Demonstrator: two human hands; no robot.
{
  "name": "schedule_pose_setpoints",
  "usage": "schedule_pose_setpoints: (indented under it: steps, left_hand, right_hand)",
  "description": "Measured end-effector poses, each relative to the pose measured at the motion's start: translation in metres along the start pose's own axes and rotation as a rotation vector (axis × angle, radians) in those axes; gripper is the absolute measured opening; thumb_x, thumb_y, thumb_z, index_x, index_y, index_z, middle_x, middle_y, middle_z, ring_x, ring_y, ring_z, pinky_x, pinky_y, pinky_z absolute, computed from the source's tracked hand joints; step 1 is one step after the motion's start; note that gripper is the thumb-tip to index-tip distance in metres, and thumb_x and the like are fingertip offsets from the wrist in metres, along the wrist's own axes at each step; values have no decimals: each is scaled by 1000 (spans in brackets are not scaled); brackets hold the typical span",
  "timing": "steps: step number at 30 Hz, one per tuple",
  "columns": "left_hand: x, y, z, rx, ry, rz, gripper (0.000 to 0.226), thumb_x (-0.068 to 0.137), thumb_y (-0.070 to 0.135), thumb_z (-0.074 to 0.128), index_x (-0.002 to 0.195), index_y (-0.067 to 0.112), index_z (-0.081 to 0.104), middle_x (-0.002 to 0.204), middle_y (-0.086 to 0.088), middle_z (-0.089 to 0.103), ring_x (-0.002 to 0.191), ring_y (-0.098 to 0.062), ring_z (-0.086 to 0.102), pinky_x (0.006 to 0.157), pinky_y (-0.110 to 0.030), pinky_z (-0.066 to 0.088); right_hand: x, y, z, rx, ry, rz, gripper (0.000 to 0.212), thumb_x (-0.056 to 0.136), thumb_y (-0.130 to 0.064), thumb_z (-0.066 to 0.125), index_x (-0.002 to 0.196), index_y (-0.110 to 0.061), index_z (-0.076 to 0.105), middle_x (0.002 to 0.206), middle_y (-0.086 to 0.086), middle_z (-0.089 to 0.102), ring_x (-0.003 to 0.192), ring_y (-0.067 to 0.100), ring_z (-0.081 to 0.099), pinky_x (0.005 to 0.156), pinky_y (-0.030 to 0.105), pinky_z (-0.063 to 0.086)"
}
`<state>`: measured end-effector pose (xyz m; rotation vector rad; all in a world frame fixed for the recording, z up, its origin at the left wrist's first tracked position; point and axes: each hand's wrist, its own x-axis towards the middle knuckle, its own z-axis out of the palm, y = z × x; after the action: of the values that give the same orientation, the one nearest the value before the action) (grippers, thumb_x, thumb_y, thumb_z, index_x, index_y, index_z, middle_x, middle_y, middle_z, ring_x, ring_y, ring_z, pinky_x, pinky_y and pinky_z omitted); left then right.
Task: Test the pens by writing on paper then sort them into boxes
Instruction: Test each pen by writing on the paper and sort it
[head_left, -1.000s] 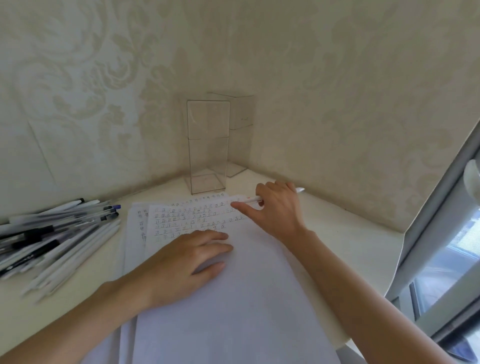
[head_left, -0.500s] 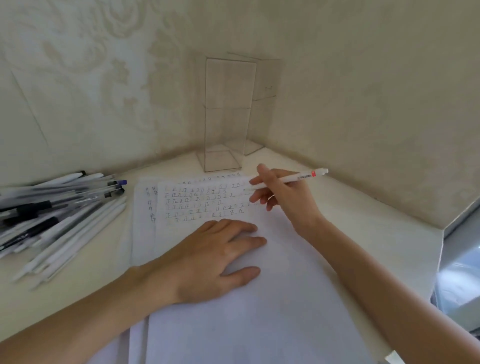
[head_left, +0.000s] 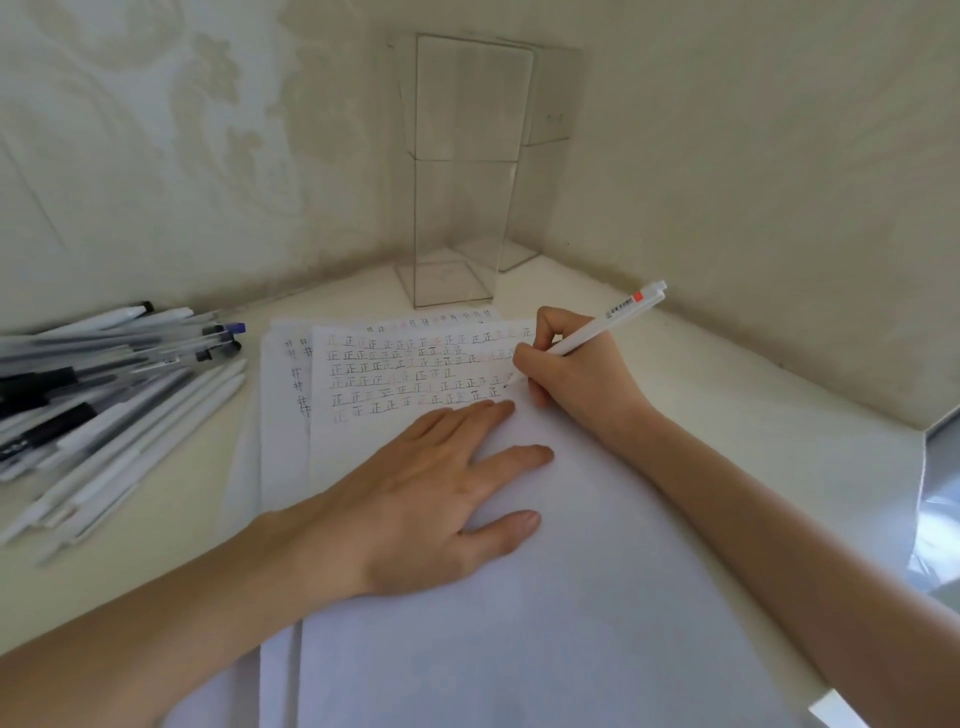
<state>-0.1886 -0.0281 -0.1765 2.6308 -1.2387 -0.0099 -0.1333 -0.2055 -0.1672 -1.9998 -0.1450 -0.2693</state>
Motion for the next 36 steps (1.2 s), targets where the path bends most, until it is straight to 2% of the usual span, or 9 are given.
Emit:
schedule_pose_setpoints:
  steps: [7,10,17,22,25,28,32,36]
  left_hand:
    - [1,-2,1,5,-6,1,68,77,69,2,141,46,4,154,9,-7,133,-1,-12,95,-5,-22]
    - [0,-2,1,-3,-11,1,67,78,69,4,141,47,3,154,8,-7,134,-1,-12,95,-5,-22]
    - [2,-3,1,-14,-12,1,67,78,70,4,141,47,4,154,9,-7,135,-1,-10,95,-4,-22]
    - [1,-3,2,-10,-3,16,66,79,69,5,141,46,7,154,7,-5,134,0,-10,95,-4,-22]
    - [2,-4,3,-17,8,19,66,79,69,7,141,47,9,154,8,-2,134,-1,-7,95,-3,-19]
    - [1,-4,3,-49,39,10,63,80,69,14,139,47,17,150,10,6,132,-4,3,93,1,-14]
    - [0,-3,2,-83,70,3,62,80,68,19,137,45,27,141,12,15,127,-3,12,91,4,-7]
    - [0,-3,3,-95,84,-6,63,78,70,17,135,45,29,138,14,15,126,-2,16,98,-4,6]
  right_hand:
    - [3,1,2,-41,24,-10,27,78,0,56,62,-11,37,50,4,38,41,8,32,40,19,26]
    - [2,0,1,-23,22,-3,26,78,1,56,63,-9,37,46,4,40,36,5,33,39,16,27]
    - [4,2,2,-62,19,-11,34,75,-1,58,57,-16,34,43,-12,36,42,6,34,41,19,28]
    - [3,2,1,-42,17,-5,29,77,-1,57,60,-12,36,48,-1,38,44,10,34,41,20,27]
    - [1,0,1,-58,23,-16,28,77,-1,56,61,-12,36,50,2,37,46,11,33,42,21,27]
    - [-1,-2,0,-40,-3,-17,25,79,0,56,63,-9,38,47,2,41,38,5,36,40,17,29]
    - [-1,-2,1,-42,-24,-7,25,77,-1,57,62,-10,39,47,1,41,40,7,36,41,19,29]
    - [-1,-2,1,-58,-47,-16,27,77,-2,57,61,-12,37,50,-3,39,44,6,35,43,17,29]
